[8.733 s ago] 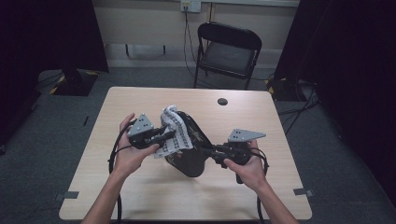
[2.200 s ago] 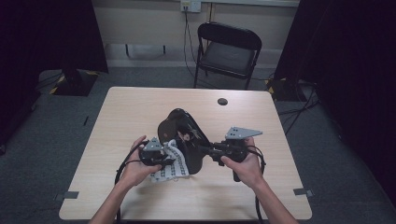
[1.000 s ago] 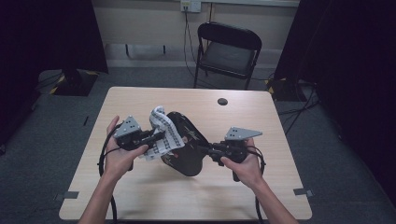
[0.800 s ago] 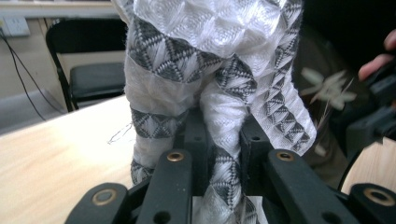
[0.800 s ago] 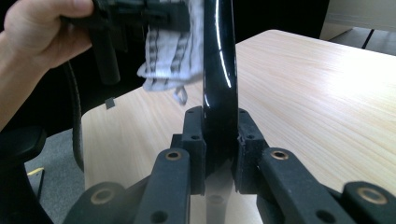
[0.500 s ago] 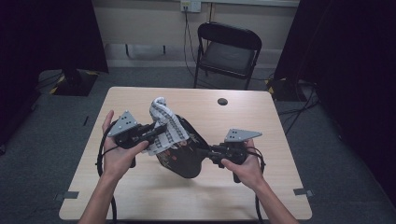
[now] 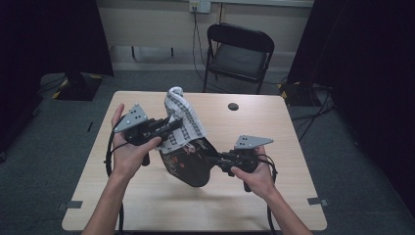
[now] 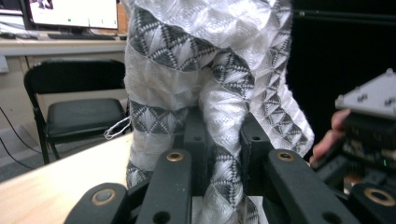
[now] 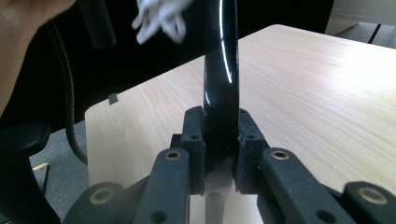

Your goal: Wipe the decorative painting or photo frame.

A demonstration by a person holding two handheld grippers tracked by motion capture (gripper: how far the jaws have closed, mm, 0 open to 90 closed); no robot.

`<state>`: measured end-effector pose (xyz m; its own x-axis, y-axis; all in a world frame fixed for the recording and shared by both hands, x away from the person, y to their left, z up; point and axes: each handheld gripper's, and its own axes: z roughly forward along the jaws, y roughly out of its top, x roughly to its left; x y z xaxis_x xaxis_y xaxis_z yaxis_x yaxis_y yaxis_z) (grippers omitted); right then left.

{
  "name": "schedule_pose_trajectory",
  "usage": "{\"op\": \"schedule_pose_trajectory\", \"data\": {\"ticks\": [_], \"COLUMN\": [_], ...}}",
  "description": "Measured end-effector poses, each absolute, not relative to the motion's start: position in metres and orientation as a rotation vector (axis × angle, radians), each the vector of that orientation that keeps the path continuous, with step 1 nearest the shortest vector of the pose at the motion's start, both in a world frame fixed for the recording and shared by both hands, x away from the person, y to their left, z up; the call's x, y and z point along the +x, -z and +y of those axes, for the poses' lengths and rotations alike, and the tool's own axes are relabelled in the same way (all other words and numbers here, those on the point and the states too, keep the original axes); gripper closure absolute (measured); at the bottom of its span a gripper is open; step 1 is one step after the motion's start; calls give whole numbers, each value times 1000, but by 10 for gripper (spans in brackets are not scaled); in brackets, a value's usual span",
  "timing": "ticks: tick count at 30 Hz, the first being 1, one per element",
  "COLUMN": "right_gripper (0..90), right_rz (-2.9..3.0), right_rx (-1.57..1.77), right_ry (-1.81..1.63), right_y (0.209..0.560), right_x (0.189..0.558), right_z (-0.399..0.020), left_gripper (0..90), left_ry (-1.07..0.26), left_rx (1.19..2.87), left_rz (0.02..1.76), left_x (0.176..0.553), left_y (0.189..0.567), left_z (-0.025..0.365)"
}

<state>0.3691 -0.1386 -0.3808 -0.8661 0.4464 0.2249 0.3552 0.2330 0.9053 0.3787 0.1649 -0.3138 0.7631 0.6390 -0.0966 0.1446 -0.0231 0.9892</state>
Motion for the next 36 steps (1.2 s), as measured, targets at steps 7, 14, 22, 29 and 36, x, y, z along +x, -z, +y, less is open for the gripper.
{"op": "schedule_pose_trajectory", "data": {"ticks": [7, 14, 22, 29, 36], "right_gripper": [787, 787, 788, 789, 788], "right_rz": [2400, 2395, 2398, 2420, 2419], "right_rx": [778, 774, 769, 739, 732], "right_ry": [-1722, -1719, -1711, -1719, -1728], "right_y": [380, 380, 379, 378, 378], "right_x": [369, 368, 368, 370, 370], "right_z": [-137, -137, -136, -139, -139], "left_gripper": [766, 767, 761, 765, 766], "left_ry": [-431, -415, -465, -449, -511], "left_rx": [1589, 1605, 1602, 1577, 1560], "left_rz": [633, 620, 658, 680, 713], "left_x": [387, 391, 396, 398, 395], "left_y": [302, 310, 313, 317, 325], "left_z": [151, 141, 149, 162, 177]}}
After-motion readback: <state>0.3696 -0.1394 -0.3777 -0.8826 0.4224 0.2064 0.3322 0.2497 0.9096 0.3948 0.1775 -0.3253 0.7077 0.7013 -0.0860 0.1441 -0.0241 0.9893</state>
